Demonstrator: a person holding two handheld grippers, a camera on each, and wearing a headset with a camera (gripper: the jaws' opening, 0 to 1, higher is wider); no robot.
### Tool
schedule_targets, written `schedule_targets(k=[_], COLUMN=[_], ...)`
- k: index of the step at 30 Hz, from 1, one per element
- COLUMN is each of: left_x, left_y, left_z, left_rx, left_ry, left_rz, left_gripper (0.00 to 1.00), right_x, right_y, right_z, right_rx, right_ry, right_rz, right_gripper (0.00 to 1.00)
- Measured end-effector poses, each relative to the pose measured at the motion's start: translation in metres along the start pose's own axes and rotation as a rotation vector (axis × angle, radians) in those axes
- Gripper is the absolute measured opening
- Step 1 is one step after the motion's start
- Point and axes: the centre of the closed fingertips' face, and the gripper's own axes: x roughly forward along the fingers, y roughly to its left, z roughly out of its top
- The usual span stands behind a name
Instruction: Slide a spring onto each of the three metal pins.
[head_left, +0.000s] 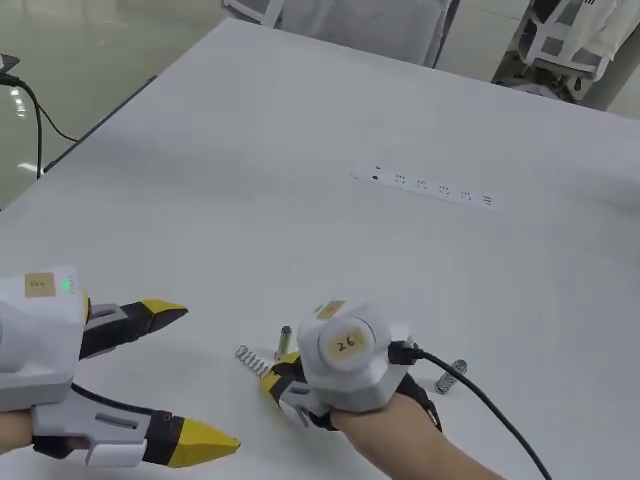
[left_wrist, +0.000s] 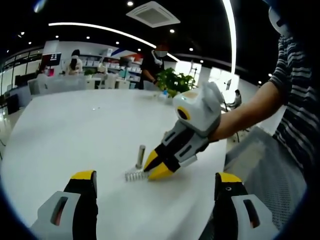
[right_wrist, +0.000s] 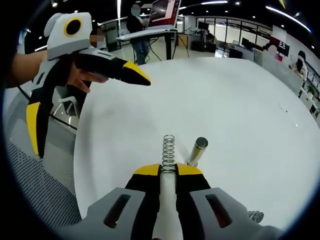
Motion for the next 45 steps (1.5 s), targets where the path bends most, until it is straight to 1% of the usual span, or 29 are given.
schedule_targets(k=[2, 6, 10, 13, 16, 19, 22, 27, 31, 33, 45], left_x=[0.000, 0.000, 0.001, 0.002, 0.005, 0.006, 0.006, 0.004, 0.005, 0.006, 0.005], left_y=[0.000, 0.000, 0.001, 0.001, -0.001, -0.002, -0.003, -0.003, -0.004, -0.004, -0.004], left_z=[-0.001, 0.000, 0.001, 0.003, 0.004, 0.005, 0.006, 0.003, 0.003, 0.003, 0.001], left_rx=[0.000, 0.000, 0.003, 0.006, 0.010, 0.009, 0.010, 0.009, 0.006, 0.006, 0.000], left_ry=[0.001, 0.002, 0.003, 0.002, 0.006, 0.004, 0.001, 0.009, 0.007, 0.005, 0.009], left_rz=[0.000, -0.003, -0.007, -0.010, -0.015, -0.019, -0.021, -0.020, -0.020, -0.021, -0.020], left_gripper=[0.95, 0.95, 0.95, 0.95, 0.95, 0.94, 0.94, 0.94, 0.94, 0.94, 0.94], right_x=[0.001, 0.000, -0.005, -0.011, -0.012, -0.010, -0.010, -0.011, -0.012, -0.012, -0.007], right_y=[0.000, 0.000, 0.001, 0.005, 0.004, 0.003, 0.002, 0.002, 0.001, 0.002, 0.002], right_z=[0.001, 0.001, 0.004, 0.008, 0.006, 0.000, -0.002, -0.004, -0.007, -0.010, -0.005], right_rx=[0.000, -0.023, -0.032, -0.035, -0.052, -0.034, -0.043, -0.054, -0.070, -0.063, -0.077], right_ry=[-0.004, -0.002, -0.014, -0.029, -0.017, -0.006, 0.000, -0.002, 0.011, 0.020, 0.023], right_rz=[0.007, 0.009, 0.015, 0.033, 0.030, 0.033, 0.028, 0.030, 0.033, 0.039, 0.041], right_gripper=[0.08, 0.08, 0.07, 0.07, 0.07, 0.07, 0.07, 0.07, 0.07, 0.07, 0.07])
